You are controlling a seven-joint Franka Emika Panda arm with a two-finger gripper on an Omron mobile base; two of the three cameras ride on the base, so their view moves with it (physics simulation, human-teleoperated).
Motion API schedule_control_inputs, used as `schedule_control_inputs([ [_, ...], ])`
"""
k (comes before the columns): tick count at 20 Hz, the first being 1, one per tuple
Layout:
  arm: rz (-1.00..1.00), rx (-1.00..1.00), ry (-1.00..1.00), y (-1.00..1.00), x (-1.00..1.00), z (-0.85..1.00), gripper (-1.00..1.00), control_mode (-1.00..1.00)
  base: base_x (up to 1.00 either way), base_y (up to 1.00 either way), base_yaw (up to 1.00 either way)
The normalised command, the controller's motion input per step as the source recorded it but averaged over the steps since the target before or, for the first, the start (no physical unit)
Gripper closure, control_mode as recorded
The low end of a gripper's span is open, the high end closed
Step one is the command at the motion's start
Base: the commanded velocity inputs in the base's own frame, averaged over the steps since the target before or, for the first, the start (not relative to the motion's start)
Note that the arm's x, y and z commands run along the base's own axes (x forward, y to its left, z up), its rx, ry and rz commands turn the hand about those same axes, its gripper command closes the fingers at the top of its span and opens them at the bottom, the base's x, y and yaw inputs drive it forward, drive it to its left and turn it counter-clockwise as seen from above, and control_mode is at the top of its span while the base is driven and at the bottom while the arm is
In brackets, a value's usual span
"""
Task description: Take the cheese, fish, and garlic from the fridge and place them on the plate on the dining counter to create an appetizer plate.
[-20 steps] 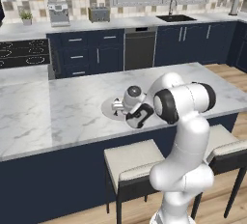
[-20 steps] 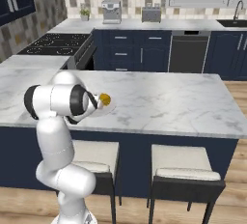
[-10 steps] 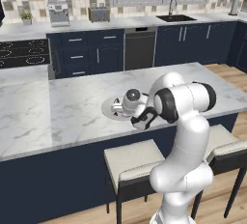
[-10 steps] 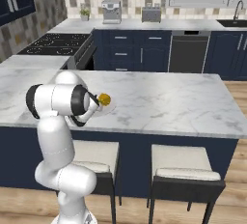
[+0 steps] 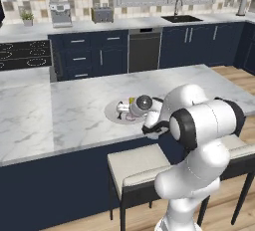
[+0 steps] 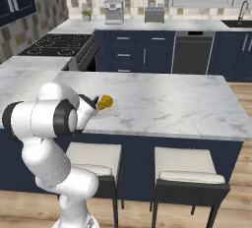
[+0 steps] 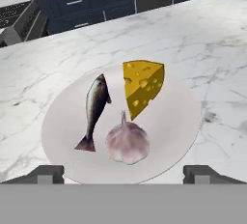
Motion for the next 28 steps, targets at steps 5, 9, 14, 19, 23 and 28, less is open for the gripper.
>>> schedule_control_inputs([
  [5,0.0,0.11,0.02,0.0,-0.48,1.0,-1.0,-1.0,0.0,0.0,0.0],
  [9,0.01,0.09,0.04,0.0,-0.28,1.0,-1.0,-1.0,0.0,0.0,0.0],
  [14,0.0,0.03,0.01,0.0,-0.33,1.0,-1.0,-1.0,0.0,0.0,0.0],
  [19,0.0,0.0,-0.12,0.0,-0.49,1.0,-1.0,-1.0,0.0,0.0,0.0],
  [23,0.0,0.0,-0.17,0.0,-0.63,1.0,-1.0,-1.0,0.0,0.0,0.0],
  [28,0.0,0.0,-0.15,0.0,-0.98,1.0,-1.0,-1.0,0.0,0.0,0.0],
])
